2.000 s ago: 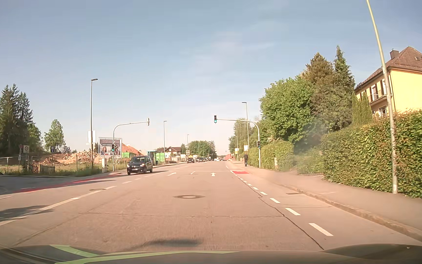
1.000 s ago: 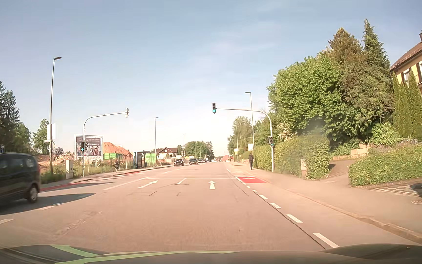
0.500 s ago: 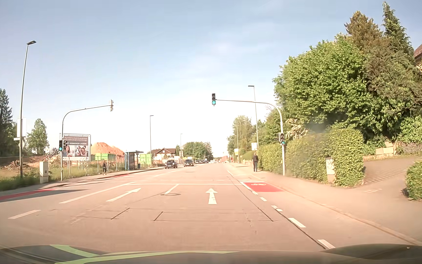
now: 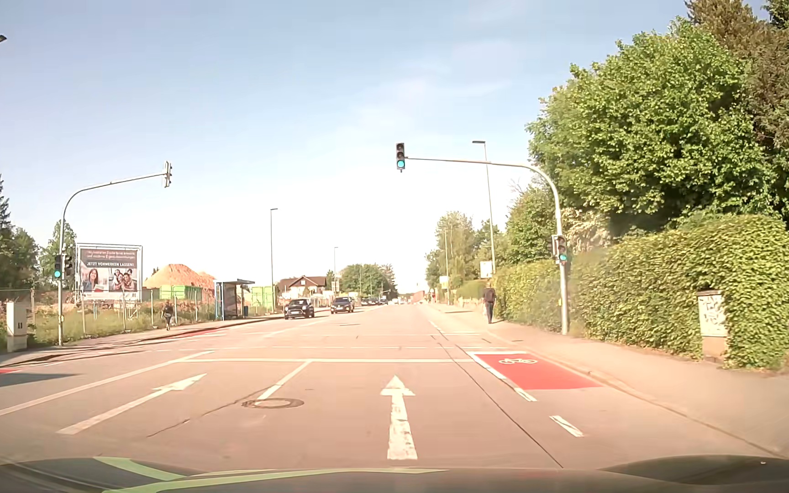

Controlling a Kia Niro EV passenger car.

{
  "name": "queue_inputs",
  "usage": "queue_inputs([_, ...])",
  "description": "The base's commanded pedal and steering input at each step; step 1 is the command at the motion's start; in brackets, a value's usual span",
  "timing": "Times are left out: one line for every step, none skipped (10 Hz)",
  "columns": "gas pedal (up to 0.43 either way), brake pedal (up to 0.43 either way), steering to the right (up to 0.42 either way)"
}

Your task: Follow the waypoints while adhering to traffic rules and regulations

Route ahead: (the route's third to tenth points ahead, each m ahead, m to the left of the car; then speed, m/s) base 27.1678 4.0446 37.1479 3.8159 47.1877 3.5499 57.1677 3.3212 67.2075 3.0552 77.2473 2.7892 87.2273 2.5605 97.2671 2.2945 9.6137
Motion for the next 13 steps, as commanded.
queue_inputs([0.209, 0.0, 0.001])
queue_inputs([0.209, 0.0, 0.001])
queue_inputs([0.209, 0.0, 0.001])
queue_inputs([0.209, 0.0, 0.001])
queue_inputs([0.209, 0.0, 0.001])
queue_inputs([0.22, 0.0, 0.001])
queue_inputs([0.22, 0.0, 0.003])
queue_inputs([0.22, 0.0, 0.007])
queue_inputs([0.22, 0.0, 0.009])
queue_inputs([0.22, 0.0, 0.009])
queue_inputs([0.22, 0.0, 0.009])
queue_inputs([0.22, 0.0, 0.009])
queue_inputs([0.22, 0.0, 0.009])
